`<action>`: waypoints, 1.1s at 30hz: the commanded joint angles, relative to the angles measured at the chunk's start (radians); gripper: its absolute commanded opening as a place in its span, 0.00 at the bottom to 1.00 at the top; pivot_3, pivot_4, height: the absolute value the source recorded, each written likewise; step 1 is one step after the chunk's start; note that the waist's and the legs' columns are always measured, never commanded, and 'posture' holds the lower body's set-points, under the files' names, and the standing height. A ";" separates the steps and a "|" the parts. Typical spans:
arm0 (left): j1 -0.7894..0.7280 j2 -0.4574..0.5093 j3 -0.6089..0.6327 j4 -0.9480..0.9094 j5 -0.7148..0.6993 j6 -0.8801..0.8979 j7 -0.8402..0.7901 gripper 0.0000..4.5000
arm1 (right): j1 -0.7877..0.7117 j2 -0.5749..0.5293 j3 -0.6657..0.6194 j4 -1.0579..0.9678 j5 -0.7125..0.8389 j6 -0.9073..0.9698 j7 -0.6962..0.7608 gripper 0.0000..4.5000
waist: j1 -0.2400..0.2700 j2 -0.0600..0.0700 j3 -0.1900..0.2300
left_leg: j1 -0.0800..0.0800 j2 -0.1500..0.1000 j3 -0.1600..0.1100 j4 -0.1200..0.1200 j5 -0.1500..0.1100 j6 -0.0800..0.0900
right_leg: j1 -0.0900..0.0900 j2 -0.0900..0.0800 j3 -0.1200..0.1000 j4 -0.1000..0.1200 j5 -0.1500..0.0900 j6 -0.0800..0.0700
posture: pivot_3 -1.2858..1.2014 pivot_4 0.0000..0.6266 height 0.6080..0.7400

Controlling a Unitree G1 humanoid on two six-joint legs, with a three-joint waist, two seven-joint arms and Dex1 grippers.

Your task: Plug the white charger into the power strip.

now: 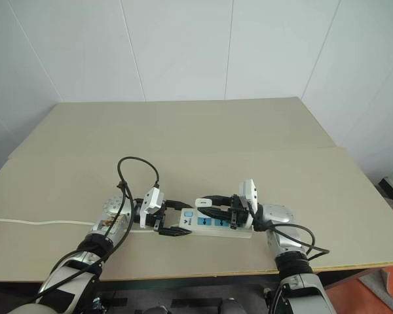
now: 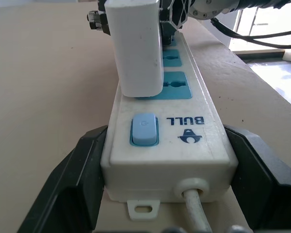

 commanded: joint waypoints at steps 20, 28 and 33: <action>0.056 0.022 -0.033 -0.071 0.014 0.029 0.002 0.72 | 0.005 -0.054 0.006 0.193 -0.065 -0.134 0.018 0.25 | 0.000 -0.001 0.000 | 0.017 0.001 -0.001 -0.003 0.000 0.000 | 0.019 0.000 -0.001 -0.005 -0.001 0.000 | 0.52 0.24 1.00; 0.065 0.031 -0.034 -0.080 0.009 0.035 -0.006 0.72 | -0.048 -0.063 0.040 0.290 -0.078 -0.162 0.065 0.25 | -0.001 -0.001 0.000 | 0.025 0.001 -0.001 -0.008 0.000 0.000 | 0.028 0.000 -0.002 -0.011 -0.001 0.000 | 0.52 0.24 1.00; 0.088 0.038 -0.036 -0.117 0.004 0.047 -0.001 0.72 | -0.094 -0.052 0.054 0.380 -0.087 -0.169 0.107 0.25 | -0.010 -0.001 0.000 | 0.026 0.001 -0.001 -0.009 0.000 0.000 | 0.028 0.000 -0.001 -0.011 -0.001 0.000 | 0.52 0.24 1.00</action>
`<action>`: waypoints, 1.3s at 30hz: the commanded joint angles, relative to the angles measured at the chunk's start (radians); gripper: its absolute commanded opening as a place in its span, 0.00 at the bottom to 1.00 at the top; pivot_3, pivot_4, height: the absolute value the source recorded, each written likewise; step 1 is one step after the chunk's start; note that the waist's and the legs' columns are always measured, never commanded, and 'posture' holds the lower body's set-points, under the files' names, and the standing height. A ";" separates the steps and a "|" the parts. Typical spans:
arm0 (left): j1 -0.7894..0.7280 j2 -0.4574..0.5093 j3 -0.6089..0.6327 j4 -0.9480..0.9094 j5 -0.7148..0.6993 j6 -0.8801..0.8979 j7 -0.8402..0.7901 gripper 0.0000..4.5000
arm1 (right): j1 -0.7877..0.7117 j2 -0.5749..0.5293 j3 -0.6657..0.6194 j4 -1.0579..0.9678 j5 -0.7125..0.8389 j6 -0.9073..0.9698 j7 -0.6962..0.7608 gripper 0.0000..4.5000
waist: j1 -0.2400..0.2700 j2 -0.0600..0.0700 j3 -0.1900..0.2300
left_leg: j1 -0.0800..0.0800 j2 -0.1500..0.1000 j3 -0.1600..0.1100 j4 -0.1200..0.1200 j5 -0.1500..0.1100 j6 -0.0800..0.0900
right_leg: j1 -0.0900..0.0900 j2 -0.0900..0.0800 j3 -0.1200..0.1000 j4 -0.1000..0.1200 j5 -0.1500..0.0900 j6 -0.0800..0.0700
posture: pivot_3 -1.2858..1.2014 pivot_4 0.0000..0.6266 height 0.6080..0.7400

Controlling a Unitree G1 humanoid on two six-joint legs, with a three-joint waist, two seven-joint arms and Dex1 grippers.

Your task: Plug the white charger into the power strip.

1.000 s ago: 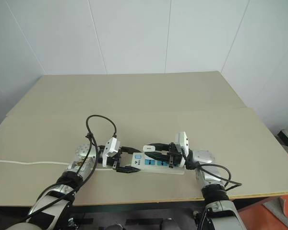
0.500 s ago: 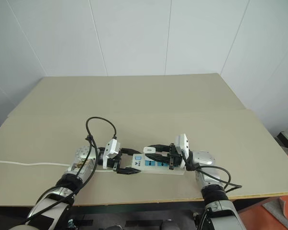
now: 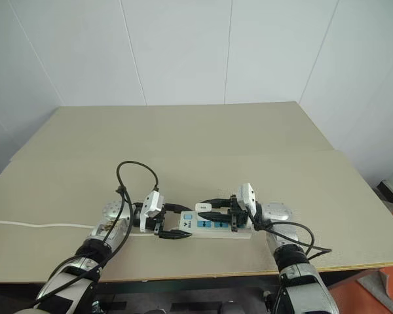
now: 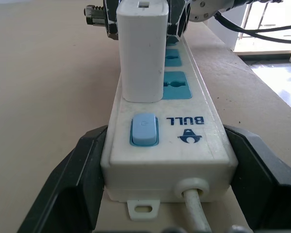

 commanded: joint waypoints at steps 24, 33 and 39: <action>0.077 0.083 -0.027 -0.124 0.006 0.025 -0.023 0.72 | 0.023 -0.016 0.060 0.214 -0.130 -0.062 -0.048 0.40 | -0.022 -0.006 -0.005 | 0.008 0.002 0.000 -0.005 0.000 0.000 | 0.003 0.001 0.001 -0.001 -0.001 -0.001 | 0.52 0.24 1.00; 0.067 0.069 -0.039 -0.111 0.007 0.023 -0.014 0.72 | 0.036 -0.029 0.055 0.199 -0.132 -0.122 -0.030 0.99 | -0.018 -0.018 -0.013 | 0.010 0.003 0.000 -0.009 0.000 0.000 | 0.004 0.002 0.001 -0.001 -0.002 -0.004 | 0.52 0.24 1.00; 0.052 0.064 -0.040 -0.098 0.014 0.092 0.026 0.72 | 0.047 -0.063 0.043 0.167 -0.117 -0.144 -0.001 0.99 | -0.014 -0.019 -0.013 | 0.009 0.003 0.000 -0.009 0.000 0.000 | 0.004 0.002 0.001 -0.002 -0.002 -0.004 | 0.52 0.24 1.00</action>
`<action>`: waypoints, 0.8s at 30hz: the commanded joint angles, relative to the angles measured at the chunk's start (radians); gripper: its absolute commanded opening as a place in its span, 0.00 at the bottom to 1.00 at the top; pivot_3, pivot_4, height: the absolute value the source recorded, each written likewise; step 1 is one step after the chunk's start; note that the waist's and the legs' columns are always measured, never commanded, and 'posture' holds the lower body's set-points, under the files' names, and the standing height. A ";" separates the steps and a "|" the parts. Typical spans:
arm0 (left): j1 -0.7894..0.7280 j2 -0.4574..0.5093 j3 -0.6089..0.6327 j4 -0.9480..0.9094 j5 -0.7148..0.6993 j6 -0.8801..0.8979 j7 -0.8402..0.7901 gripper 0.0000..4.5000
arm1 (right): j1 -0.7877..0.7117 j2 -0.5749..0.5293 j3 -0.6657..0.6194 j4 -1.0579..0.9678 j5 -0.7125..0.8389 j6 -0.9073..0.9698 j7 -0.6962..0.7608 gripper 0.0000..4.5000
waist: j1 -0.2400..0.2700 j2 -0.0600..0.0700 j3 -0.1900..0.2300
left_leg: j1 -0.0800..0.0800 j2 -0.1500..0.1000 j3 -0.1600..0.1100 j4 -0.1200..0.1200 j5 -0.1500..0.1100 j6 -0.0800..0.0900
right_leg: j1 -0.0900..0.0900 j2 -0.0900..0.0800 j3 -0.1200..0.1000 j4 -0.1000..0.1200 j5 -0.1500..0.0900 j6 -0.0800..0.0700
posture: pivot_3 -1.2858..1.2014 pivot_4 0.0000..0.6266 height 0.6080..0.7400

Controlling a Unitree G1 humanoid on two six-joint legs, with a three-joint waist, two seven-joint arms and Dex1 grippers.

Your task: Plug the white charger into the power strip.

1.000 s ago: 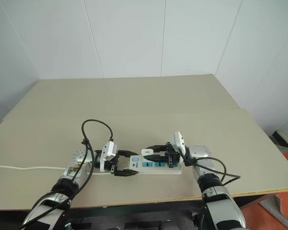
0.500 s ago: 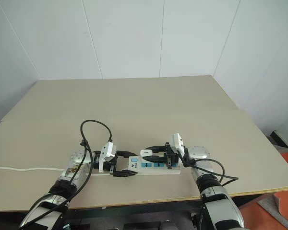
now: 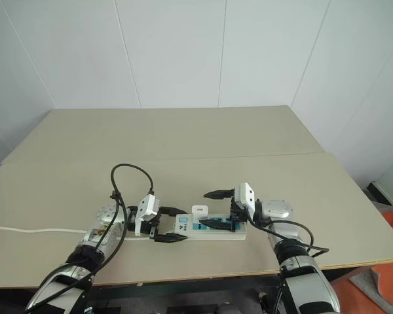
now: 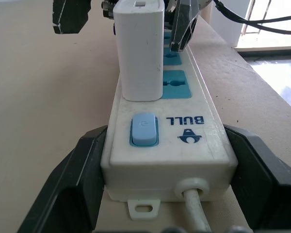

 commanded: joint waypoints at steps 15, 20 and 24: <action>-0.059 0.033 0.188 -0.238 -0.309 0.335 -0.105 1.00 | 0.129 -0.246 -0.140 -0.297 0.093 0.141 0.066 1.00 | 0.025 0.011 0.017 | -0.013 -0.002 0.000 0.001 0.000 -0.001 | -0.010 -0.002 -0.001 -0.001 0.001 0.001 | 0.52 0.24 1.00; -0.087 0.186 0.224 -0.349 -0.472 0.601 -0.186 1.00 | 0.206 -0.397 -0.246 -0.513 0.157 0.236 0.027 1.00 | 0.021 0.018 0.025 | -0.029 -0.003 0.000 0.004 0.001 -0.001 | -0.026 -0.003 0.000 0.002 0.001 0.003 | 0.52 0.24 1.00; -0.080 0.466 -0.049 -0.282 -0.311 0.326 -0.190 1.00 | 0.295 -0.587 -0.311 -0.652 0.143 0.341 0.027 1.00 | 0.021 0.022 0.032 | -0.030 -0.003 0.000 0.004 0.001 -0.001 | -0.028 -0.003 0.000 0.002 0.001 0.003 | 0.52 0.24 1.00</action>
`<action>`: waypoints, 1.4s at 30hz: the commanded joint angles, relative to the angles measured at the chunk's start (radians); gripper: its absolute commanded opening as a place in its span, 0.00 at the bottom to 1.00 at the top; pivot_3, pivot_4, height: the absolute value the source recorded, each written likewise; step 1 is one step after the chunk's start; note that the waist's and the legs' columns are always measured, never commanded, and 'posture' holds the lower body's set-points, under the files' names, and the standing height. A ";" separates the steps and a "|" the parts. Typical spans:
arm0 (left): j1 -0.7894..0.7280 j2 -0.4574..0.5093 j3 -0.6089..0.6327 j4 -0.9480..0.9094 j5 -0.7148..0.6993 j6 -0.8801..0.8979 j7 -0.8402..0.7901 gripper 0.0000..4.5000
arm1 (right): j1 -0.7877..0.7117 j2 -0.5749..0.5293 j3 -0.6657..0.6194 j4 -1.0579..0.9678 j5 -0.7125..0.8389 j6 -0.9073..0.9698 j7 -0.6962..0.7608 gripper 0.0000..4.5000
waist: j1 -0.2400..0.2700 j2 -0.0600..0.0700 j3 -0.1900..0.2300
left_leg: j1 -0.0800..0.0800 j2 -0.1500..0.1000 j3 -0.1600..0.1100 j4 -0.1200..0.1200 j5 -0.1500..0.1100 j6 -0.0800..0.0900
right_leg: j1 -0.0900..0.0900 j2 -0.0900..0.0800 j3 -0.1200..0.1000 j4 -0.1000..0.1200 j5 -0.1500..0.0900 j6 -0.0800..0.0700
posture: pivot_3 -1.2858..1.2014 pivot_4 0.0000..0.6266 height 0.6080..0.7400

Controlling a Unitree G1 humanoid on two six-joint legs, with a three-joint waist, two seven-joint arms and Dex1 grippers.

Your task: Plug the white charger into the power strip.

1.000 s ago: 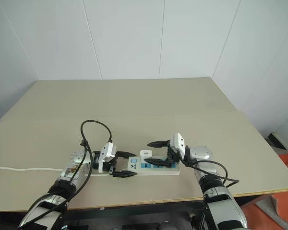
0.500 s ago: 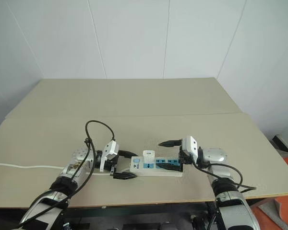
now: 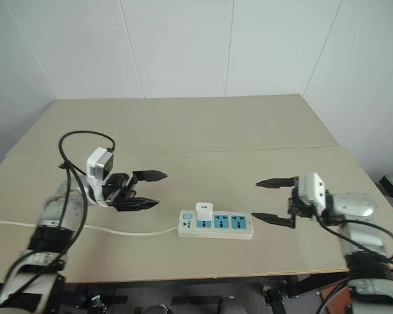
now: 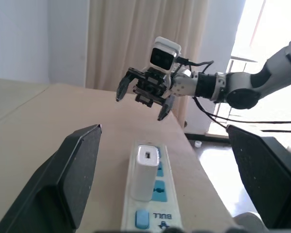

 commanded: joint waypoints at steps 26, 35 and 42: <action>-0.096 0.147 -0.281 0.266 0.022 -0.329 -0.011 1.00 | 0.300 -0.283 -0.181 -0.272 -0.052 0.161 -0.071 1.00 | 0.009 0.001 0.006 | -0.015 0.000 0.002 0.010 0.000 0.000 | -0.009 0.000 0.000 0.000 0.002 0.003 | 0.52 0.24 1.00; -0.126 0.113 -0.273 0.292 0.039 -0.333 -0.011 1.00 | 0.289 -0.282 -0.169 -0.263 -0.069 0.155 -0.090 1.00 | 0.009 0.001 0.006 | -0.015 0.000 0.002 0.012 0.000 0.000 | -0.009 0.000 0.000 0.001 0.002 0.003 | 0.52 0.24 1.00; -0.139 0.094 -0.283 0.308 0.047 -0.357 -0.011 1.00 | 0.303 -0.280 -0.173 -0.277 -0.077 0.153 -0.098 1.00 | 0.009 0.001 0.006 | -0.015 0.000 0.002 0.012 0.000 0.000 | -0.009 0.000 0.000 0.001 0.002 0.003 | 0.52 0.24 1.00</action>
